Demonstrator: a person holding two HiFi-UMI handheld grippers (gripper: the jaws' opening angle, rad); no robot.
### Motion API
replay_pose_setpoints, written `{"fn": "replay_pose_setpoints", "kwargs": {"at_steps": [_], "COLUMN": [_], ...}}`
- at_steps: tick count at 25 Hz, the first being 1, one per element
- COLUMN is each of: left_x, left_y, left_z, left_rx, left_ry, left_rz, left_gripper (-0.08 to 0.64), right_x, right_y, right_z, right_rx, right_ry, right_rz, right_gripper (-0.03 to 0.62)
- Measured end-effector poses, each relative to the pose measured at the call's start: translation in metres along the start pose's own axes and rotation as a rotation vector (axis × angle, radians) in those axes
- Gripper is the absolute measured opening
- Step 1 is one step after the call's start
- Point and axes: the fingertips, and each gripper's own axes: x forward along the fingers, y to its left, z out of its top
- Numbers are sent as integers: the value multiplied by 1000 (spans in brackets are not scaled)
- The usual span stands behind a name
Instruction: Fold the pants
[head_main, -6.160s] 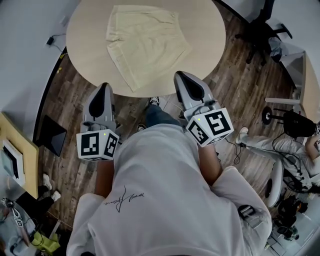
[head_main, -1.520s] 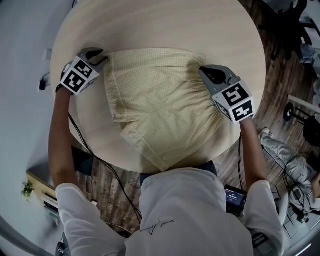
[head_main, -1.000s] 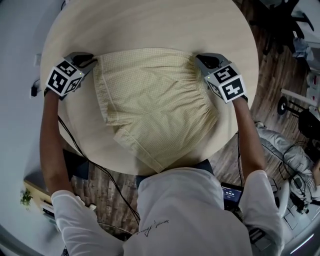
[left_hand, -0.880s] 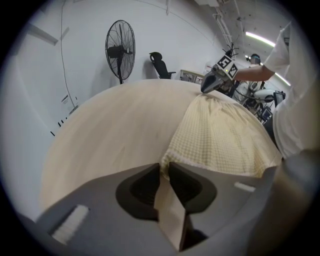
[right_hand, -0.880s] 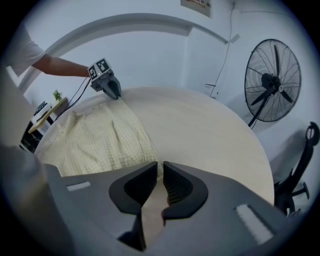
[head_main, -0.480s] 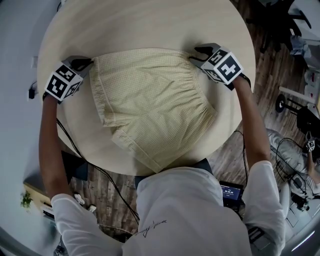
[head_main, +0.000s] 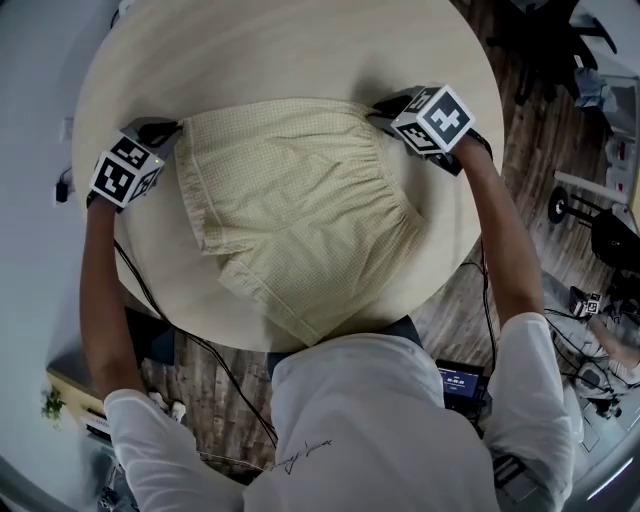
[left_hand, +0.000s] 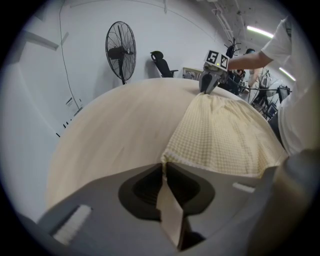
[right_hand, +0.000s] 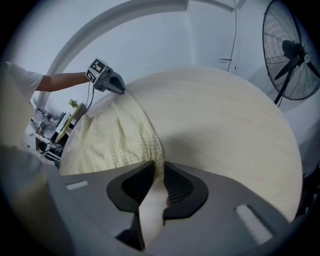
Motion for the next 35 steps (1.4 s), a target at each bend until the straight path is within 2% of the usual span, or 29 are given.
{"fn": "replay_pose_setpoints", "kwargs": {"at_steps": [1,5,11,20,32,35], "left_x": [0,-4,-10,-37,-73,-82], "left_y": [0,-1,-9,-30,-46,-51], "left_z": [0,-5,-20,-12,0,-2], "left_rx": [1,51,37,124,179,185], "left_ry": [1,32,62,90,59,81], "left_rz": [3,29,18,62,134,136], "left_gripper": [87,86,86,84,84,84], "right_x": [0,-4,-6,-17,-36,-41], "right_y": [1,2,1,7,19,23], "right_z": [0,-1,-2,2,3,3], "right_rx": [7,-11,-53,-83,-114,-124], "right_ry": [3,-7,9,3,-22,-27], "right_rz": [8,-16,-69,-108,-132,-137], "right_gripper": [50,36,34,34,34,34]}}
